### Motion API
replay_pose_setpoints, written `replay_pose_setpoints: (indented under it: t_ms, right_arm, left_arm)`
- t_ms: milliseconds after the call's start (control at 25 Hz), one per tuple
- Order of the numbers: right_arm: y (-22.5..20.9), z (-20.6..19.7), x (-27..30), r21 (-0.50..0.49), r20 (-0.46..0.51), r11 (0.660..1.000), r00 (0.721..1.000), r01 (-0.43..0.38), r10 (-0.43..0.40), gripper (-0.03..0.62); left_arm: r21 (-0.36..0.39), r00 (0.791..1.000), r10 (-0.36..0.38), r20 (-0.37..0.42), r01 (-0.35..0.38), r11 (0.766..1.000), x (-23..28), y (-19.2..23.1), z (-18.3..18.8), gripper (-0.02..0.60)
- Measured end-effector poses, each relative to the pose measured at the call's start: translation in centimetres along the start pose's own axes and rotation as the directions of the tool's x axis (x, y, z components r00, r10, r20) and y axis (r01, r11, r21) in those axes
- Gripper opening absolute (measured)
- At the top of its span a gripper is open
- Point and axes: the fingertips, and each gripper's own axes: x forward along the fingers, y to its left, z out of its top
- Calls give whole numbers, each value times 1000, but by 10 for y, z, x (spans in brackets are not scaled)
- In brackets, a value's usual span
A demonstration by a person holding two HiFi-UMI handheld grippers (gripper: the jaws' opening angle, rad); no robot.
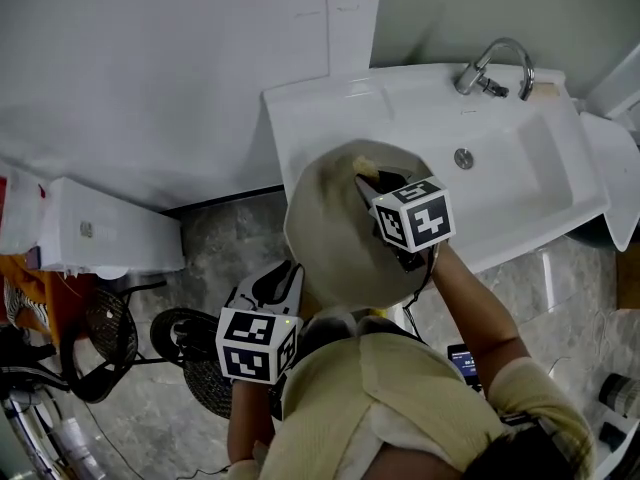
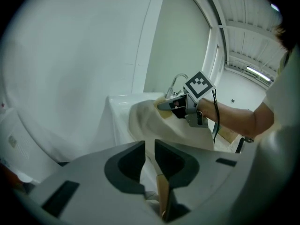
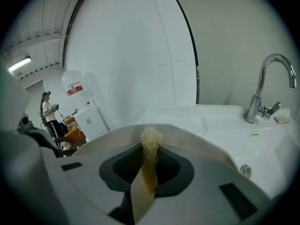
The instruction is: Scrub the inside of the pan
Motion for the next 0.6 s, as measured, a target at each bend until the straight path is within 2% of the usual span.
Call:
replay_pose_setpoints:
  t_ms: [440,600]
  right_arm:
    - [-20,-11,24,-34,-29,993,993,113,-114,74]
    - [-21,-15,33,-68,-44,989,990,131,-134,74]
  left_arm:
    - [-20,999,-6,-36,5,1000,12,4,-9,110]
    - [-15,999,-2,-46,2,1000,14,4,-9,97]
